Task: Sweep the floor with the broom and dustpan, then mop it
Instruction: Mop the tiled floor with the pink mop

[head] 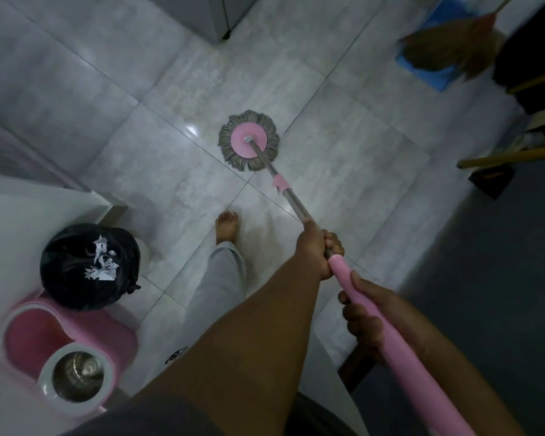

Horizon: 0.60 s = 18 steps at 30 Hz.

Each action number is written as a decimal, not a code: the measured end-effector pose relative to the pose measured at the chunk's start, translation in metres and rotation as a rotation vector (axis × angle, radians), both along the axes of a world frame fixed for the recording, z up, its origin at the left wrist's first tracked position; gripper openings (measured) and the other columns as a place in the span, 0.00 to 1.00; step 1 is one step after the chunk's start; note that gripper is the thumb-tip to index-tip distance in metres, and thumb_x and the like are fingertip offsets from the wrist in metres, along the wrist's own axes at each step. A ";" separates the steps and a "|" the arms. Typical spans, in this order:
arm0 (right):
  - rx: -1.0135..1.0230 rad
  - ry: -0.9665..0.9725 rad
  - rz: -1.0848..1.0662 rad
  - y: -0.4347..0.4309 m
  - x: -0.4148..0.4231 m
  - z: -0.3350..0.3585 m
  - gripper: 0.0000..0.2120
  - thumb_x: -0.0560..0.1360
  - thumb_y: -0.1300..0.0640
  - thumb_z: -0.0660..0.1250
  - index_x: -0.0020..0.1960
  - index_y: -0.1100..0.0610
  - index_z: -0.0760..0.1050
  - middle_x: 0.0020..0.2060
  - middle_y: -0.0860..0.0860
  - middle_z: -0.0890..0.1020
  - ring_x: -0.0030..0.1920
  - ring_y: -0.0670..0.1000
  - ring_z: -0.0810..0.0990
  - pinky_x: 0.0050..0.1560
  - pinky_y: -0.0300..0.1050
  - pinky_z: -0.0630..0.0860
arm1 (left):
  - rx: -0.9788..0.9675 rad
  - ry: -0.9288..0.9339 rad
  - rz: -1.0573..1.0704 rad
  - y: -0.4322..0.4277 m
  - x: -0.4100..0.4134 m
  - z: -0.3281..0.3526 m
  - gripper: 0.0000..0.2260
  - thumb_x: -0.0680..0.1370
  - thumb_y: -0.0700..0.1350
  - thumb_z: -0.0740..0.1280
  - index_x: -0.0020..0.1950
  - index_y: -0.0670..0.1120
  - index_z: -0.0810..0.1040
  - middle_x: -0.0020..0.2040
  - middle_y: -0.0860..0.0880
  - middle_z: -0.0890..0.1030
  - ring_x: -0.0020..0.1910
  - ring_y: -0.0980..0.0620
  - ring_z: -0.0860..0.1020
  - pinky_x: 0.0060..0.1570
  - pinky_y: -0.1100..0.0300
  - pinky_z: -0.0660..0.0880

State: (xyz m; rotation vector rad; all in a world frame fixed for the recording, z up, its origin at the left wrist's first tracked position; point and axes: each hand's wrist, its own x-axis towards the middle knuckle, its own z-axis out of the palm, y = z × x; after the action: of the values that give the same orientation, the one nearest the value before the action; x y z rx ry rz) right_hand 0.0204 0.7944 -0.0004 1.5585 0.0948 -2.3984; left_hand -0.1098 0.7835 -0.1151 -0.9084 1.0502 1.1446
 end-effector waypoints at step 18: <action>0.031 0.150 -0.088 0.150 -0.244 -0.069 0.18 0.74 0.43 0.64 0.42 0.59 0.71 0.25 0.46 0.70 0.18 0.41 0.68 0.16 0.33 0.67 | 0.091 0.123 -0.117 0.174 -0.249 -0.057 0.24 0.83 0.62 0.52 0.34 0.47 0.62 0.20 0.52 0.62 0.15 0.56 0.59 0.19 0.72 0.56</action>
State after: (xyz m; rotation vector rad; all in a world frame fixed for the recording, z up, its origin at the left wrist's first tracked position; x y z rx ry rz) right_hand -0.2233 0.9441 -0.0696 1.4215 0.0958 -2.5924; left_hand -0.3591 0.9573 -0.1719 -0.7032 1.1271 1.1519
